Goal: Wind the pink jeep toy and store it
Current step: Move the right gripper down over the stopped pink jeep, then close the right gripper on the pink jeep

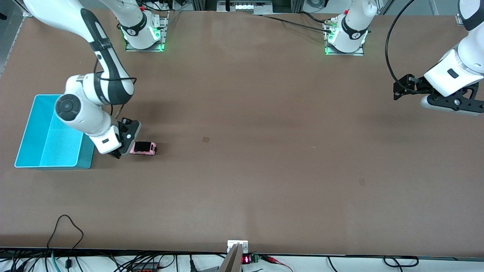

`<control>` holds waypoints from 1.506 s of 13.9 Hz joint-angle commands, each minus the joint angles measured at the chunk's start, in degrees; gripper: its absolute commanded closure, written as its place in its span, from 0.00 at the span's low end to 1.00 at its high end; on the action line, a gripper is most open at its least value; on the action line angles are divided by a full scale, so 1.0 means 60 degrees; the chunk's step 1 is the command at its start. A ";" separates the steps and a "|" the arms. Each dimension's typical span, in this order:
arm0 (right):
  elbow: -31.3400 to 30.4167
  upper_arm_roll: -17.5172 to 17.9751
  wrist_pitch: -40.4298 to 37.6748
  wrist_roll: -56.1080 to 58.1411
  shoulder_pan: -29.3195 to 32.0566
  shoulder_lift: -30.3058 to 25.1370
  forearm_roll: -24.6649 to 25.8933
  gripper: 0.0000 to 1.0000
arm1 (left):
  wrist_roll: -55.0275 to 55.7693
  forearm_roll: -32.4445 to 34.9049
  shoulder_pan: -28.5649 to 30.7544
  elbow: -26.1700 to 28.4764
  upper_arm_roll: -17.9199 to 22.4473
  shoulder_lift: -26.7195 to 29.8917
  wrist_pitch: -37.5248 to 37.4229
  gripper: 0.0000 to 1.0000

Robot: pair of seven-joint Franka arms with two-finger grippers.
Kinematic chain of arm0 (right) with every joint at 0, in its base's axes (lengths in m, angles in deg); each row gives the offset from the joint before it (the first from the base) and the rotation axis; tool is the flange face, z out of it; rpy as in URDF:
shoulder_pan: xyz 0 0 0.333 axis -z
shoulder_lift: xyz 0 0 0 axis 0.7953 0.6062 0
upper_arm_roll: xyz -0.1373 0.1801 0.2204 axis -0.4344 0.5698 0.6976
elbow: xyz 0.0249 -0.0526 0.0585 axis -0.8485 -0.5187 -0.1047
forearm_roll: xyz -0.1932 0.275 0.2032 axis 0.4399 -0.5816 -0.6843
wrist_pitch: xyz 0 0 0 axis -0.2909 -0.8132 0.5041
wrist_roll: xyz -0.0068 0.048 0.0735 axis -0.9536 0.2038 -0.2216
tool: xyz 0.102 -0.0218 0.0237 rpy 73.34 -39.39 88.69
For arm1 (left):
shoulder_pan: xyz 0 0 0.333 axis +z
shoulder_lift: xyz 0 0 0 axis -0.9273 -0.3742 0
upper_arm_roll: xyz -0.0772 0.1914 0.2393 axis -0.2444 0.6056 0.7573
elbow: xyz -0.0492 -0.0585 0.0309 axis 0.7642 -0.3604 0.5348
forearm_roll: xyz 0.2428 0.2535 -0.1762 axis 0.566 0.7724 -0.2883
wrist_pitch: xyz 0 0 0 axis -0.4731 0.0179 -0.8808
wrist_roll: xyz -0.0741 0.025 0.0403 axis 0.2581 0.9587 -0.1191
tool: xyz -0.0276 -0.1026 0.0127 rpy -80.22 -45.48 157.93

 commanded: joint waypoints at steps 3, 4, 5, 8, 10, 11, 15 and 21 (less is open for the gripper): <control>-0.0358 0.0095 0.0922 0.0765 0.0229 0.0430 -0.0066 0.00 | -0.0193 0.0124 -0.0057 -0.0173 0.0016 0.0016 -0.0218 0.00; -0.0372 0.0095 0.1213 0.0881 0.0229 0.0562 -0.0066 0.00 | -0.0164 0.0124 -0.0057 -0.0173 0.0016 0.0016 -0.0218 0.00; -0.0445 0.0095 0.1608 0.0955 0.0229 0.0708 -0.0066 0.00 | -0.0207 0.0124 -0.0042 -0.0173 0.0030 0.0016 -0.0247 0.00; -0.0534 0.0240 0.1963 0.0941 0.0200 0.0827 -0.0197 0.00 | -0.0149 0.0124 -0.0042 -0.0173 0.0016 0.0016 -0.0262 0.00; -0.0534 0.0315 0.2065 0.0955 0.0200 0.0885 -0.0359 0.00 | -0.0163 0.0124 -0.0028 -0.0173 0.0030 0.0016 -0.0262 0.00; -0.0534 0.0358 0.2080 0.0955 0.0171 0.0871 -0.0359 0.00 | -0.0178 0.0124 -0.0027 -0.0173 0.0031 0.0016 -0.0262 0.00; -0.0577 0.0446 0.2051 0.1073 0.0214 0.0827 -0.0359 0.72 | -0.0192 0.0124 -0.0013 -0.0173 0.0031 0.0002 -0.0262 0.00; -0.0520 0.0447 0.1774 0.2142 0.0229 0.0301 -0.0374 1.00 | -0.0207 0.0124 0.0002 -0.0173 0.0031 0.0002 -0.0262 0.00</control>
